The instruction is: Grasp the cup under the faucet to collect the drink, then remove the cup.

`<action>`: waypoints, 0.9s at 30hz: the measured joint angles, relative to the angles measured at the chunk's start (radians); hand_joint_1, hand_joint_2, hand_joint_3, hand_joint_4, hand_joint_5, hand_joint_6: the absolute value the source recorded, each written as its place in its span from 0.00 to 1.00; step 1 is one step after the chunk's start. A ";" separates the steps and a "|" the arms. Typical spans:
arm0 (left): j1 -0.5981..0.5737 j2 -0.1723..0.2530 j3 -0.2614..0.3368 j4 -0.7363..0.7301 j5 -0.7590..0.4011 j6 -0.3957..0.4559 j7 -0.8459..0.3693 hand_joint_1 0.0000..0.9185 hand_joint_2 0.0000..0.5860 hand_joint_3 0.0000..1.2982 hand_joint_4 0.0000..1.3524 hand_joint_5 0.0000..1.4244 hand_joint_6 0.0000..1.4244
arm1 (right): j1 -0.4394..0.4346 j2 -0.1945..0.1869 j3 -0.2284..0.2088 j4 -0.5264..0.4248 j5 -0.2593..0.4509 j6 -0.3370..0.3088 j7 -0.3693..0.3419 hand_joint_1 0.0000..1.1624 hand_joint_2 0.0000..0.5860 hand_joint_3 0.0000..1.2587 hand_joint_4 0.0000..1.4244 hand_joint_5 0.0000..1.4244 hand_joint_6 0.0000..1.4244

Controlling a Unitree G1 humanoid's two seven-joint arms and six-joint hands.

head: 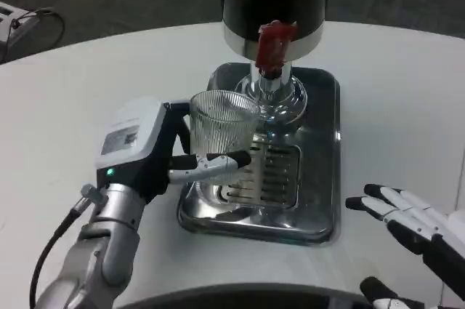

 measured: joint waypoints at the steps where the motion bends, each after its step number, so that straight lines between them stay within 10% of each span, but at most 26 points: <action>1: -0.015 -0.004 -0.008 0.020 -0.001 0.000 0.008 0.39 0.36 0.78 0.77 0.84 0.88 | -0.003 0.000 0.000 0.000 0.000 0.002 0.000 0.29 0.78 0.09 0.02 0.02 0.14; 27: -0.136 -0.064 -0.096 0.208 -0.003 -0.050 0.166 0.38 0.36 0.77 0.76 0.84 0.89 | -0.004 0.000 0.012 0.000 0.011 0.016 0.002 0.28 0.77 0.09 0.02 0.02 0.14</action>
